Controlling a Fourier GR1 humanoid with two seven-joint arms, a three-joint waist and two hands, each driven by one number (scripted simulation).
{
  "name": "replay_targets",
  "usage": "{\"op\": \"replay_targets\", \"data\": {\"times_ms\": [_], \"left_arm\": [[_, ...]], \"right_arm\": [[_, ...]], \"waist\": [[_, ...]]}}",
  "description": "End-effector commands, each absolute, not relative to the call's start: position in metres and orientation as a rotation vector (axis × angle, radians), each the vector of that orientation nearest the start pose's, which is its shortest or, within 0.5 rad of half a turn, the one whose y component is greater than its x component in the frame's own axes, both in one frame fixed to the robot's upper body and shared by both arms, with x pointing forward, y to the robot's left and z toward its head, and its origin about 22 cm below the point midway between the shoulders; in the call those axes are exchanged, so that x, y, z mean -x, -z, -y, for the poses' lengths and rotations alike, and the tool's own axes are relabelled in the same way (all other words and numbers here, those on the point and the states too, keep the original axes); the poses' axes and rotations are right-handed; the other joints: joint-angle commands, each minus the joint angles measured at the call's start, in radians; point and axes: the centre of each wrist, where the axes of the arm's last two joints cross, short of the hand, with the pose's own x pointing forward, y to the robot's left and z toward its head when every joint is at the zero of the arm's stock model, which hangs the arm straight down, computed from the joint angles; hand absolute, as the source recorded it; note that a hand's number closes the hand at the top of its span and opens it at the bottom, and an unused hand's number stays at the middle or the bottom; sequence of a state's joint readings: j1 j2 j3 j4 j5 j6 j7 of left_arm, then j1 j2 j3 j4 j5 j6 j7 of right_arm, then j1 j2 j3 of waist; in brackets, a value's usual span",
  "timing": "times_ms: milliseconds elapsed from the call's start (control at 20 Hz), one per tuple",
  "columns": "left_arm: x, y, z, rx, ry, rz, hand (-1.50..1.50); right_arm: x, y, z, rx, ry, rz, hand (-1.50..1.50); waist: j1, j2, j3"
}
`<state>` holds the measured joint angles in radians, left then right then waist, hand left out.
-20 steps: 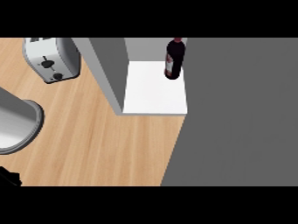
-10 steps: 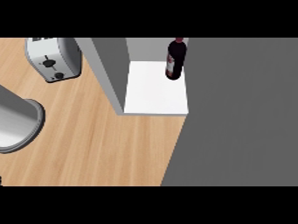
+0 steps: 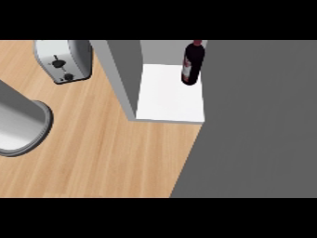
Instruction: Pick up the wine, place it into the cabinet and close the cabinet
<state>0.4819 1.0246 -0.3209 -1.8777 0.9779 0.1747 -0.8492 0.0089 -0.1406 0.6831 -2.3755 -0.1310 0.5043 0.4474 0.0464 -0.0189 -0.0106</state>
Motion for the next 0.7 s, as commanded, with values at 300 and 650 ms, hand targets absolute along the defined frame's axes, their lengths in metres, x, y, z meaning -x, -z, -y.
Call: {"op": "replay_targets", "data": {"times_ms": [300,650], "left_arm": [[-0.121,-0.057,-0.36,0.112,-0.021,1.892,1.5],[-0.123,-0.058,-0.358,0.138,-0.025,1.887,1.5]], "right_arm": [[-0.136,-0.156,0.089,-0.917,-0.963,1.678,1.5],[-0.145,-0.161,0.1,-0.888,-0.905,1.738,1.5]], "waist": [[0.031,0.019,-0.004],[0.051,0.027,-0.006]]}}
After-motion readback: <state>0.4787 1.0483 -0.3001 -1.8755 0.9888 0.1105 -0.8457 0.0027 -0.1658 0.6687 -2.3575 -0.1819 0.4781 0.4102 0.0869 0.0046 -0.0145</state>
